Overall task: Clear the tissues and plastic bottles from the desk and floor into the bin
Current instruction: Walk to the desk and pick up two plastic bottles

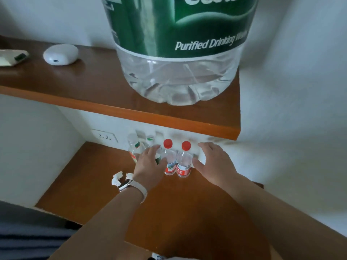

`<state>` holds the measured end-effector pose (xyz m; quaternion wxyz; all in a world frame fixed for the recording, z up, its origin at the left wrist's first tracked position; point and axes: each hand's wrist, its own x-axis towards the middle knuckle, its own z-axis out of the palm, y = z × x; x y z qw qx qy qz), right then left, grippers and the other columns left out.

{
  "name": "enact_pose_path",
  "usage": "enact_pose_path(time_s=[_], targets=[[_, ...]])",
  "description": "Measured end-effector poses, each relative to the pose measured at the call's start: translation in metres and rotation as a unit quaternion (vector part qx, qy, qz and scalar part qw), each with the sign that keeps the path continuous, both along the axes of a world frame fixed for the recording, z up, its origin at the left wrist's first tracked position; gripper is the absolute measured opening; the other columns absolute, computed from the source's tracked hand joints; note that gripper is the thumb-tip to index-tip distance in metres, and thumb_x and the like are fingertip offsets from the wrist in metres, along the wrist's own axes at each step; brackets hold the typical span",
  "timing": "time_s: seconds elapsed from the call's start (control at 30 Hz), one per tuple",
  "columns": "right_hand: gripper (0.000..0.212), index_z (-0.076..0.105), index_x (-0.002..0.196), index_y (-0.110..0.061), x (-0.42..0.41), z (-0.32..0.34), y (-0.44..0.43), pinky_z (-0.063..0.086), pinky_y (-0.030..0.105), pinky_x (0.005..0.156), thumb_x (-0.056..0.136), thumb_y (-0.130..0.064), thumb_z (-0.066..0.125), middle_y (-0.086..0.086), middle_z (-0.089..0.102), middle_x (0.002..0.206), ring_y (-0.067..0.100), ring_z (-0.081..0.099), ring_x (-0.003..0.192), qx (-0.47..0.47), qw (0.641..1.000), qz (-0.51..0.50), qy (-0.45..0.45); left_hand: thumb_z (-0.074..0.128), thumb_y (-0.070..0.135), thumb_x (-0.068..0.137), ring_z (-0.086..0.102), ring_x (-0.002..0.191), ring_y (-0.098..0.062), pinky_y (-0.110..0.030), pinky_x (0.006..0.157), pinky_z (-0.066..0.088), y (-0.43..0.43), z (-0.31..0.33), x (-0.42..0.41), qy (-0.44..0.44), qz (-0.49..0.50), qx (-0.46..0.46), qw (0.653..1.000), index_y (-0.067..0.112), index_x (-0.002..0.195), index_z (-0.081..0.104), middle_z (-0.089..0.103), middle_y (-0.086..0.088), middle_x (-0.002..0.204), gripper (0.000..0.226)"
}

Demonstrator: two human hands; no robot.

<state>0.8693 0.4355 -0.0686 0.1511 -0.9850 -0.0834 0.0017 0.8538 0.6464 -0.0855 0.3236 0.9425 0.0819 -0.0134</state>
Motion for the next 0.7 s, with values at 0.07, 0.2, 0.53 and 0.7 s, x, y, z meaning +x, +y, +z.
enact_pose_path(time_s=[0.07,0.2,0.53,0.7], targets=[[0.053,0.044,0.135,-0.029,0.008,-0.003,0.008,0.041,0.029,0.094,0.089,-0.053,0.055,-0.005,0.052,0.137,0.017,0.050,0.123,0.086,0.994,-0.053,0.041,0.054,0.035,0.093,0.046,0.130,-0.020,-0.044,0.107,0.044,-0.004,-0.005,0.011,0.017,0.014,-0.059,0.998,0.023,0.142,0.041,0.046,-0.001,0.144,0.052],[0.050,0.054,0.125,-0.017,0.022,-0.018,0.025,0.040,0.024,0.089,0.090,-0.052,0.057,-0.002,0.059,0.123,0.015,0.055,0.113,0.179,0.967,-0.111,0.146,0.058,0.035,0.092,0.045,0.132,-0.020,-0.042,0.107,0.043,-0.005,-0.021,0.029,0.053,0.008,-0.133,0.990,0.022,0.144,0.038,0.045,-0.001,0.145,0.057],[0.023,0.059,0.085,-0.035,0.035,-0.060,0.049,0.041,0.022,0.083,0.090,-0.057,0.054,-0.013,0.057,0.092,0.006,0.057,0.095,0.189,0.935,-0.167,0.249,0.061,0.048,0.087,0.062,0.104,-0.031,-0.042,0.086,0.053,-0.016,-0.044,0.060,0.139,-0.031,-0.103,0.984,0.001,0.121,0.057,0.064,-0.016,0.117,0.058],[0.024,0.062,0.085,-0.021,0.033,-0.079,0.048,0.046,0.015,0.060,0.076,-0.041,0.072,-0.011,0.065,0.079,0.007,0.065,0.077,0.235,0.932,-0.212,0.174,0.065,0.035,0.089,0.049,0.123,-0.024,-0.028,0.093,0.038,-0.019,-0.043,0.060,0.107,-0.063,-0.083,0.989,0.008,0.138,0.043,0.051,-0.008,0.134,0.060]])
